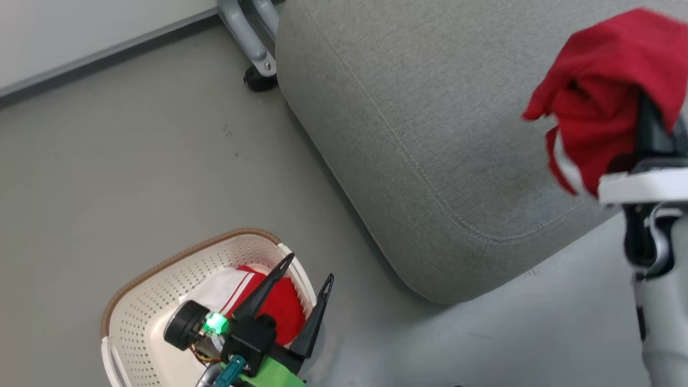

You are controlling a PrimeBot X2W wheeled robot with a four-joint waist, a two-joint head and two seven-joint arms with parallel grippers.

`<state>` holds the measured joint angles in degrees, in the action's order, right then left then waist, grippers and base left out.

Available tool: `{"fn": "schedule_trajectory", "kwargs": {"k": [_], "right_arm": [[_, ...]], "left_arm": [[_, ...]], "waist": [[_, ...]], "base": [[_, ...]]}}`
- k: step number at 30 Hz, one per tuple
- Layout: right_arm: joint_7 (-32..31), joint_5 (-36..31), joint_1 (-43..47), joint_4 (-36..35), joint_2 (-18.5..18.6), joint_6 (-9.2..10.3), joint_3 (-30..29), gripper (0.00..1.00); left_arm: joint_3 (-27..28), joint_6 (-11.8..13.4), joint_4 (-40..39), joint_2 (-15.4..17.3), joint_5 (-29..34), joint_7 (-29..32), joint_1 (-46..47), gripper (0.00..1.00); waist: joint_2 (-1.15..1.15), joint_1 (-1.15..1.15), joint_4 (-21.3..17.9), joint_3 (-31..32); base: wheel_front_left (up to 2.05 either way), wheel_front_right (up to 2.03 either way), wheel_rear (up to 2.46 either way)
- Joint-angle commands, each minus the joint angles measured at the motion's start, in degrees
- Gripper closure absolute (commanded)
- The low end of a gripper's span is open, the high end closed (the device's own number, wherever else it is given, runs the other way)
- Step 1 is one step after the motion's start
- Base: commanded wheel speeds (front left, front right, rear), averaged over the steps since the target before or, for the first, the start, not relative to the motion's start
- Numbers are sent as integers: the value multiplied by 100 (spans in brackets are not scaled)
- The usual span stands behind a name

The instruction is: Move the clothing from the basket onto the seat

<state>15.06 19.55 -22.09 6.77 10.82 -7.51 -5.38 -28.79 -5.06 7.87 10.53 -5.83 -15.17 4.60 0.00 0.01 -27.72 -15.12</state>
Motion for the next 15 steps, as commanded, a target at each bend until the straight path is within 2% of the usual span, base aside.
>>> {"fn": "schedule_trajectory", "kwargs": {"k": [1, 7, 10, 15], "right_arm": [[16, 114, -373, 178, 44, 4, -129, 100], [17, 334, -2225, 1373, 612, 2, -499, 100], [17, 321, -2821, 1884, 857, 2, -520, 100], [17, 362, -3363, 2710, 996, 2, -476, 100]], "left_arm": [[7, -37, -28, 92, 78, 4, 196, 0], [93, -39, -231, 231, 134, 21, 646, 0], [97, -55, -312, 279, 179, 33, 806, 0], [59, -33, -356, 325, 241, 70, 953, 0]], "waist": [[0, -1, 553, -832], [0, -1, 820, -1783], [0, -1, 915, -2097], [0, -1, 1038, -2431]], "base": [[0, 0, 0], [0, 0, 0], [0, 0, 0], [0, 0, 0]]}}
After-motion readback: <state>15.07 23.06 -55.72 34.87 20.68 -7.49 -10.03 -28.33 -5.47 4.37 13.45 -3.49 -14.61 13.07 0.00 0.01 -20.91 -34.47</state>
